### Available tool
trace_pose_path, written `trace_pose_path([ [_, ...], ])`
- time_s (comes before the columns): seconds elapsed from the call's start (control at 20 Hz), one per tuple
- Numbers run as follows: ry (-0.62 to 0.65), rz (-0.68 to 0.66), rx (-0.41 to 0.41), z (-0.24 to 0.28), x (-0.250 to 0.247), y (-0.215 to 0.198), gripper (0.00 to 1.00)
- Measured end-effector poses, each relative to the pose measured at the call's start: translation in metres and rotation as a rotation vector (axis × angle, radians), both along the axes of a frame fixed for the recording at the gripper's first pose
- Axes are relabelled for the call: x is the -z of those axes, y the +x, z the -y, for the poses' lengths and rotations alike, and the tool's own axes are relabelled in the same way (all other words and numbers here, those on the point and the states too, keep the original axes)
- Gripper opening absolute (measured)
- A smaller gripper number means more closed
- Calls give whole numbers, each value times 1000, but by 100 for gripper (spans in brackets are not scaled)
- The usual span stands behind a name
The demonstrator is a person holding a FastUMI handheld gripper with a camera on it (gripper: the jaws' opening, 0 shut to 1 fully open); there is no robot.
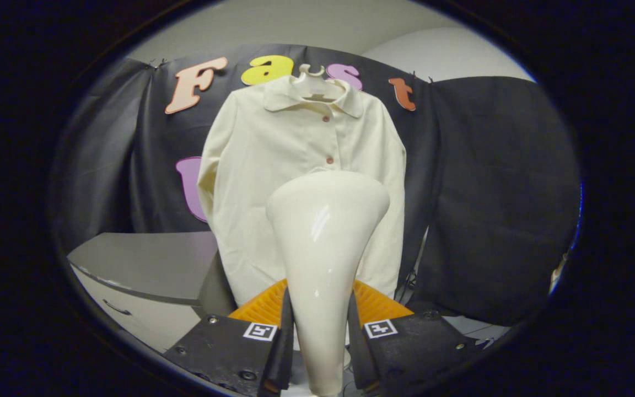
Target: Iron the clothes twice with a garment steamer, once on the left side and once on the right side.
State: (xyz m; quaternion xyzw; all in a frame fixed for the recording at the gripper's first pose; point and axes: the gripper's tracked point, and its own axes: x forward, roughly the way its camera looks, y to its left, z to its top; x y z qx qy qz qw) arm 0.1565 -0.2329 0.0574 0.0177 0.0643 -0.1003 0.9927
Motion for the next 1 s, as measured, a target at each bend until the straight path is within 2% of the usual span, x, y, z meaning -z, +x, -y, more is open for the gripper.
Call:
trace_pose_path([
  [0.35,-33,83,-125,-99,-73,-43,43],
  [0.7,-69,160,-154,-189,-111,-92,43],
  [1.0,-51,204,-149,-239,-99,-122,43],
])
